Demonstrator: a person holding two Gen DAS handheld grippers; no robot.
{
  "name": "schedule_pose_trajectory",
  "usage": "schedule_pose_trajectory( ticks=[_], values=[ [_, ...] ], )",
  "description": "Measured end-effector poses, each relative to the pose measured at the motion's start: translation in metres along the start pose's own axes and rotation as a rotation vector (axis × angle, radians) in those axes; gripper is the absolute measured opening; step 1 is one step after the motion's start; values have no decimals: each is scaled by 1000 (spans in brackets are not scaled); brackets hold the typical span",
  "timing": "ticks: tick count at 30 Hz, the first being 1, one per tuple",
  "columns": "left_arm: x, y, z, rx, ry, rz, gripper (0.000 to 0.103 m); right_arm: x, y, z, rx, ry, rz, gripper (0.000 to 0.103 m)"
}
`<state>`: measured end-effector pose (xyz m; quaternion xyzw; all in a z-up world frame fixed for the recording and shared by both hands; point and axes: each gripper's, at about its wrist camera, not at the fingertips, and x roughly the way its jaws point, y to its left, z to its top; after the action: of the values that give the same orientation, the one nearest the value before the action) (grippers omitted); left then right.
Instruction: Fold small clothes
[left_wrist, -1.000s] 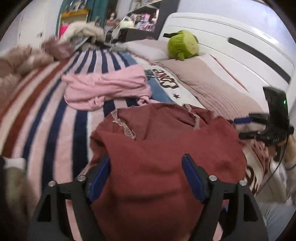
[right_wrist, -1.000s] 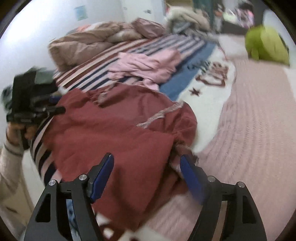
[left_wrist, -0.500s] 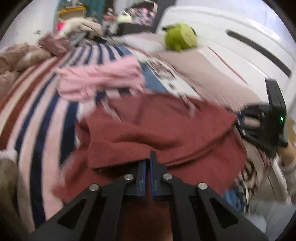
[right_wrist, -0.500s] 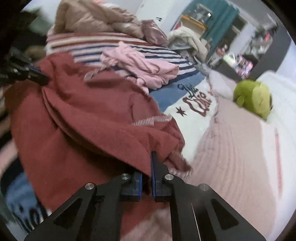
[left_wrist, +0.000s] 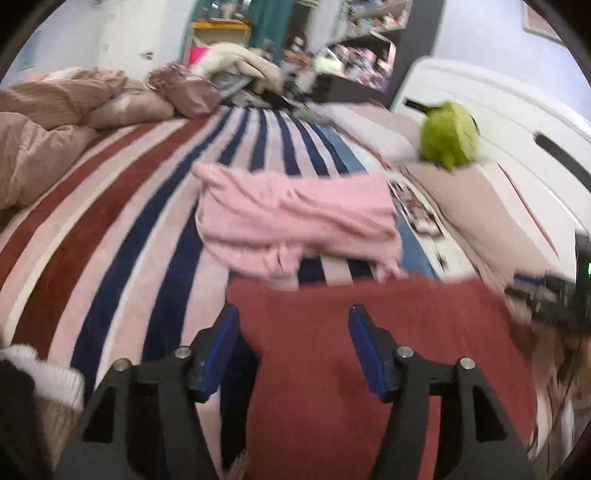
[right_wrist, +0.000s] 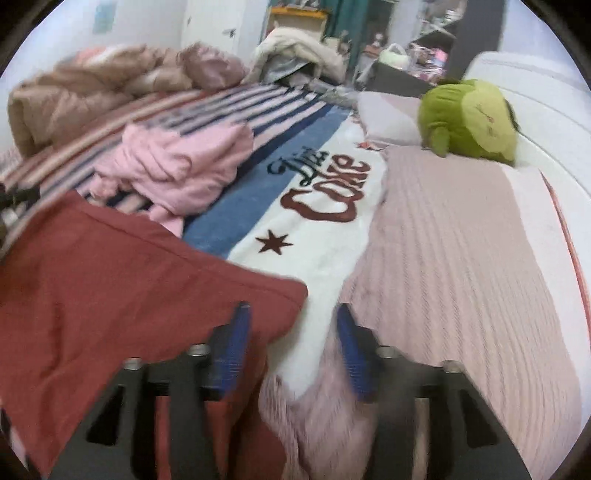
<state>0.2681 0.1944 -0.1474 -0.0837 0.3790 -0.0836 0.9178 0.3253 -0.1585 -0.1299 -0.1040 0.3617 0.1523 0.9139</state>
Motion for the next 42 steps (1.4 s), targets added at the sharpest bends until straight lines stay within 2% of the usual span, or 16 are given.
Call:
schedule_pose_trajectory(
  ticks=[2, 3, 6, 11, 13, 16, 20, 22, 24, 27, 30, 34, 36, 37, 40, 42],
  values=[
    [-1, 0, -14, 16, 48, -18, 71, -11, -1, -8, 23, 6, 73, 60],
    [-1, 2, -23, 11, 72, -19, 71, -15, 1, -16, 35, 36, 124, 61],
    [-3, 6, -47, -24, 105, -52, 71, -13, 12, -38, 58, 117, 178, 70],
    [-5, 3, -73, -64, 118, -110, 72, -2, 36, -53, 16, 112, 51, 77],
    [-10, 5, -77, -79, 109, -133, 72, 1, 39, -53, 42, 112, 57, 89],
    [-19, 8, -85, -103, 111, -173, 72, 14, 50, -53, 63, 170, 111, 90],
    [-31, 14, -97, -129, 117, -234, 72, 26, 54, -54, 188, 225, 272, 69],
    [-37, 16, -102, -147, 112, -270, 72, 25, 53, -55, 238, 214, 335, 19],
    [-42, 19, -106, -164, 98, -313, 72, 21, 44, -57, 346, 203, 498, 18],
    [-36, 17, -109, -180, 106, -360, 72, 18, 41, -61, 418, 195, 583, 18],
    [-36, 10, -109, -167, 99, -311, 72, 20, 41, -64, 418, 213, 487, 29],
    [-74, 7, -117, -116, 36, -215, 74, -21, 42, -57, 292, 140, 335, 63],
    [-89, 11, -123, -114, 23, -191, 78, -49, 48, -53, 202, 87, 247, 63],
    [-90, 11, -125, -113, 22, -203, 79, -59, 50, -53, 182, 71, 243, 63],
    [-72, 13, -119, -110, 52, -154, 82, -75, 64, -51, 164, 48, 301, 63],
    [-54, 16, -113, -140, 69, -179, 81, -74, 77, -49, 147, 52, 337, 63]
  ],
)
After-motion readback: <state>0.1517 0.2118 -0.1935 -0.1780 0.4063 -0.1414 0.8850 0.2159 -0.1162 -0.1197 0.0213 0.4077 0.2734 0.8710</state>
